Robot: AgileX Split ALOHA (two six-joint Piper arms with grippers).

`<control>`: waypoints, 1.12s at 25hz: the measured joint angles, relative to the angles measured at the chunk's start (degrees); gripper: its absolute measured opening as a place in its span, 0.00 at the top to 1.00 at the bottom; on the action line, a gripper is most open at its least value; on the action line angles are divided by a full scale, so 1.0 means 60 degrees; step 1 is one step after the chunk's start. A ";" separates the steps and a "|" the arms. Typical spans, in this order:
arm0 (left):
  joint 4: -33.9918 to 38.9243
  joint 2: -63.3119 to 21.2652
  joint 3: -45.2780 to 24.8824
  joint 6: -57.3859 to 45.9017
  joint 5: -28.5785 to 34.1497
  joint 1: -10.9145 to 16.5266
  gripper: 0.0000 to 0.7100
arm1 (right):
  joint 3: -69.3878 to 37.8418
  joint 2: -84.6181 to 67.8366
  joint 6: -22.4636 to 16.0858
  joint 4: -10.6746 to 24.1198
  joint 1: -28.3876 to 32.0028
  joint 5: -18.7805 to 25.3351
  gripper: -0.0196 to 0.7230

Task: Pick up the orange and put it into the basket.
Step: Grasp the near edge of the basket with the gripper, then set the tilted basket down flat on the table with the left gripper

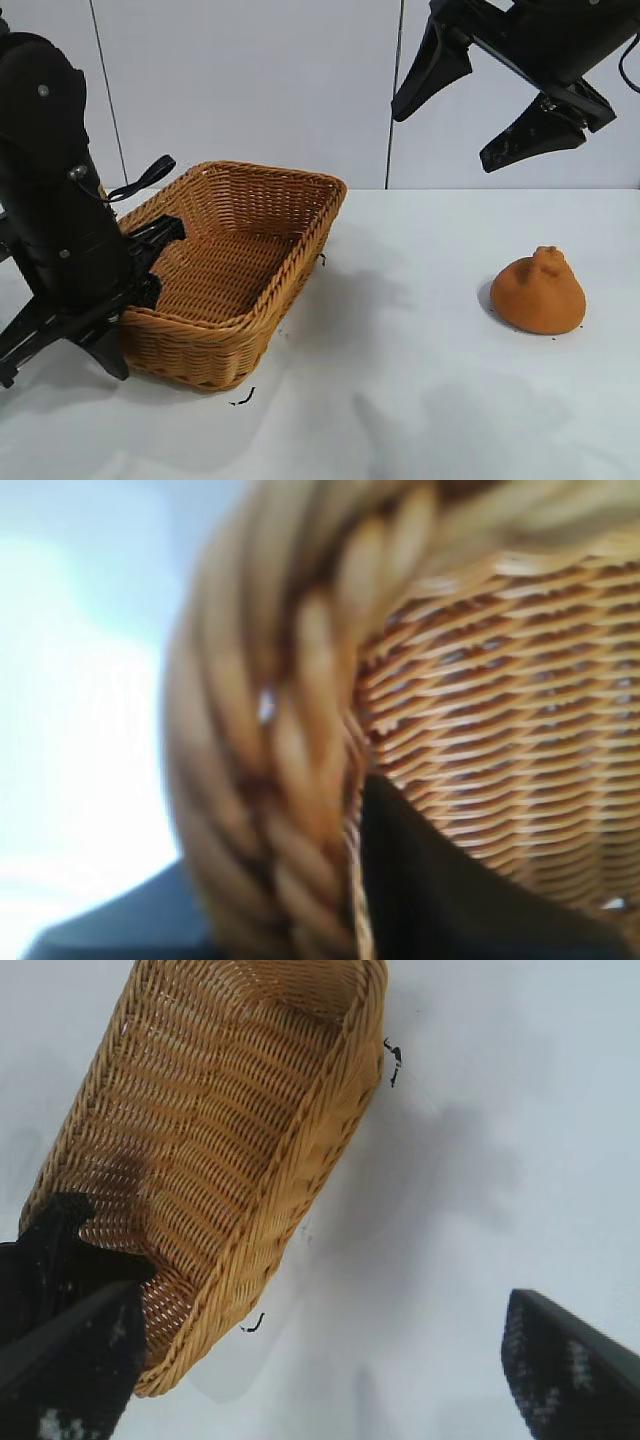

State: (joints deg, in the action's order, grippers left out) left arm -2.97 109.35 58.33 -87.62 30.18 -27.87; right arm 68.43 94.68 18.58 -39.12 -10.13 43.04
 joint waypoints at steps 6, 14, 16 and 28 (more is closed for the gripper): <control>-0.0215 -0.0224 0.0412 0.0339 0.0395 0.0459 0.86 | 0.0000 0.0000 0.0000 0.0010 0.0000 0.0000 0.04; -0.0282 -0.0391 0.2042 0.2919 0.1628 0.1538 0.86 | 0.0000 0.0000 0.0000 0.0036 0.0000 0.0000 0.04; -0.0660 -0.0391 0.2303 0.3870 0.1839 0.1865 0.86 | 0.0000 0.0000 0.0000 0.0031 0.0000 0.0000 0.04; -0.1340 0.0532 0.4218 1.0242 0.4460 0.2934 0.86 | 0.0000 0.0000 0.0000 0.0062 0.0000 0.0002 0.04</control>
State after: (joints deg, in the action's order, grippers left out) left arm -11.01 112.54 83.64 -26.17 56.94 -10.27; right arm 68.43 94.68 18.58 -38.75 -10.13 43.05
